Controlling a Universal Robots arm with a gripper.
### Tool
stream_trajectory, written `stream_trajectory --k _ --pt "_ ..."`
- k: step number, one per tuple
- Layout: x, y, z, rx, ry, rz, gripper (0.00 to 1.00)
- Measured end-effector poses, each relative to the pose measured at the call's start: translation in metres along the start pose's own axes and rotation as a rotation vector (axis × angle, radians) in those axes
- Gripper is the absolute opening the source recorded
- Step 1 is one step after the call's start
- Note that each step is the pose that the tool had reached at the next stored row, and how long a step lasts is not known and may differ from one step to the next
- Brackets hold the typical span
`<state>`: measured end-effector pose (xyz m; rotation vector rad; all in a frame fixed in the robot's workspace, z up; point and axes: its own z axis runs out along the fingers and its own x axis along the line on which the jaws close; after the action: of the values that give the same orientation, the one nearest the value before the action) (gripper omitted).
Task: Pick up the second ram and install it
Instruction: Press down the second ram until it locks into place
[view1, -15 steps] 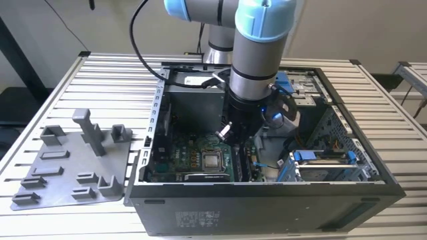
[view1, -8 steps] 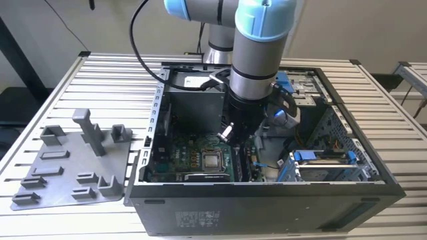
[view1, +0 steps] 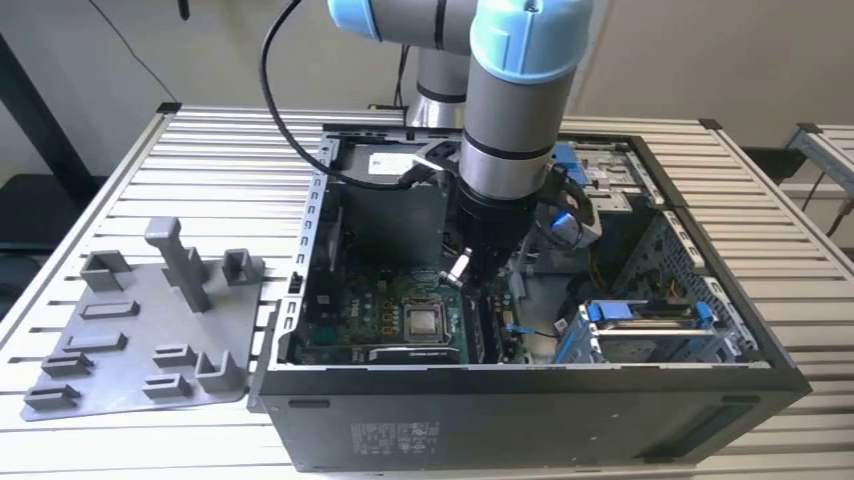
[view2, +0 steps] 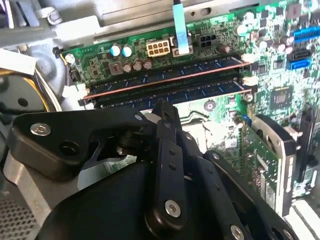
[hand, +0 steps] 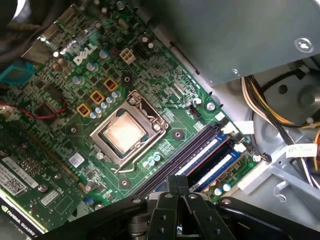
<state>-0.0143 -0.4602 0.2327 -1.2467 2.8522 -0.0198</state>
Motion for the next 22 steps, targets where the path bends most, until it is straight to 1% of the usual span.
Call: stream_trajectory --k 3,22 --pt "0.0001 0.0001 0.0 0.0003 0.0004 -0.03 0.11" --pt "0.0004 0.0004 0.0 -0.0067 -0.0077 -0.373 0.11"
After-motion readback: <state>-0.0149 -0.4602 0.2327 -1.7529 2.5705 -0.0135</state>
